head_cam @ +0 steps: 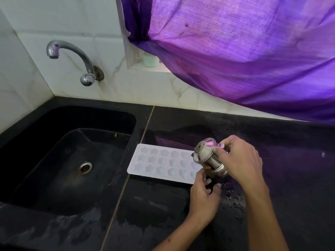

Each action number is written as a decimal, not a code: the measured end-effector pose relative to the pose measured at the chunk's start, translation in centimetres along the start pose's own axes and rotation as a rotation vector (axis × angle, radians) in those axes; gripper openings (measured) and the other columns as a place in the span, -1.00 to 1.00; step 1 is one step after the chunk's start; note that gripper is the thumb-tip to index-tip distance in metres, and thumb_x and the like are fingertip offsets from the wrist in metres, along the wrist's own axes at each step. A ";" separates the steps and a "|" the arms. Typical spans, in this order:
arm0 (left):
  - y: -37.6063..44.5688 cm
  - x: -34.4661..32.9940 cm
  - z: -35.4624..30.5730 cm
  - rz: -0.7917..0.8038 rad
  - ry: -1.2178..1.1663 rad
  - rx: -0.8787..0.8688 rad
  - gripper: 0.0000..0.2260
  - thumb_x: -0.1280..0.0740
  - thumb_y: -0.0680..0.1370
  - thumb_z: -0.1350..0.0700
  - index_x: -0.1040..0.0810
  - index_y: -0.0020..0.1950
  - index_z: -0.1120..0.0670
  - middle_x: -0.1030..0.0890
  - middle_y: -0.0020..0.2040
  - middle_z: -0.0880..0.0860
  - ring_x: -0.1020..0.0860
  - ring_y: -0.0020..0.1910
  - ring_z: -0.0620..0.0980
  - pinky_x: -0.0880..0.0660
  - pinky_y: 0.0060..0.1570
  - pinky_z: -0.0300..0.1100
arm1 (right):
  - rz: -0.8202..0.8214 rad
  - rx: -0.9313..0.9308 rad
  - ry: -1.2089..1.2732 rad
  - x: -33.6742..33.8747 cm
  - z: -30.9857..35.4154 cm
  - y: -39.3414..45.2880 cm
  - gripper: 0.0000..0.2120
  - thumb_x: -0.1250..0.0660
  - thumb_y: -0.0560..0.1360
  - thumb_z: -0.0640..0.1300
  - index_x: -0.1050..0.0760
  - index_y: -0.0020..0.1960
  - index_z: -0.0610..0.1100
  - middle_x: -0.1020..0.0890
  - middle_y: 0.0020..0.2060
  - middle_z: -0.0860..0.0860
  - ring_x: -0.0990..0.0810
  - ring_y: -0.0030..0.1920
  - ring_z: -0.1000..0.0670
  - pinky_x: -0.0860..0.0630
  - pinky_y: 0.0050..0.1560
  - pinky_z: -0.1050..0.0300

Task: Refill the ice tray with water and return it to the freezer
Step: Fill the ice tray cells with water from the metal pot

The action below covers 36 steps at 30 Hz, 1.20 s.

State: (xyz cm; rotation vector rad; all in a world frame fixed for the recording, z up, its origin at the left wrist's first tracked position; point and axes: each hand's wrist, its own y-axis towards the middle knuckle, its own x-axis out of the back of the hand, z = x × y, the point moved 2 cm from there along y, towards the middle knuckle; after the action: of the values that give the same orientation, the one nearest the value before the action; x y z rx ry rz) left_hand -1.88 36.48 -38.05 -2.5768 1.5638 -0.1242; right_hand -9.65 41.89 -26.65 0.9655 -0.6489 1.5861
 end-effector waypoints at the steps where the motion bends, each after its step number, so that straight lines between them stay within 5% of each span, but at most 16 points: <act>1: 0.0 0.0 -0.1 -0.001 0.003 -0.005 -0.58 -0.31 0.53 0.22 -0.34 0.36 -0.01 -0.51 0.14 -0.18 -0.46 0.15 -0.28 -0.42 -0.01 -0.48 | -0.001 -0.003 0.010 0.0 -0.1 0.0 -0.87 -0.33 0.49 0.09 -0.45 -0.12 0.06 -0.56 -0.18 0.09 -0.52 -0.10 -0.06 -0.35 -0.18 0.07; 22: -0.6 1.4 -1.1 -0.107 0.002 -0.075 -0.57 -0.31 0.53 0.22 -0.35 0.38 0.01 -0.53 0.16 -0.11 -0.48 0.19 -0.17 -0.43 0.00 -0.49 | -0.015 0.016 0.085 -0.6 0.8 -0.1 -0.87 -0.32 0.50 0.10 -0.47 -0.09 0.05 -0.60 -0.15 0.10 -0.54 -0.09 -0.04 -0.36 -0.18 0.08; 28: -0.6 1.5 -0.9 -0.131 -0.012 -0.053 -0.59 -0.28 0.53 0.24 -0.36 0.35 0.00 -0.55 0.20 -0.03 -0.50 0.19 -0.11 -0.51 0.11 -0.18 | -0.030 0.064 0.016 -1.1 2.0 -0.5 -0.90 -0.31 0.52 0.06 -0.46 -0.06 0.05 -0.55 -0.17 0.08 -0.49 -0.15 -0.02 -0.32 -0.20 0.10; 36: -0.5 1.5 -0.7 -0.154 -0.039 -0.043 -0.61 -0.28 0.52 0.25 -0.37 0.31 -0.02 -0.53 0.20 -0.07 -0.51 0.15 -0.11 -0.55 0.04 -0.13 | -0.026 0.093 -0.024 -1.3 3.0 -0.8 -0.86 -0.31 0.52 0.07 -0.47 -0.01 0.02 -0.55 -0.13 0.08 -0.49 -0.14 -0.01 -0.39 -0.16 0.08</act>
State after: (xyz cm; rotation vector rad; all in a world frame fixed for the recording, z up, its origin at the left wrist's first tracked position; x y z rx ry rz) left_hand -0.86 35.32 -37.23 -2.7138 1.3687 -0.0548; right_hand -8.10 38.99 -26.26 1.0591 -0.5808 1.5957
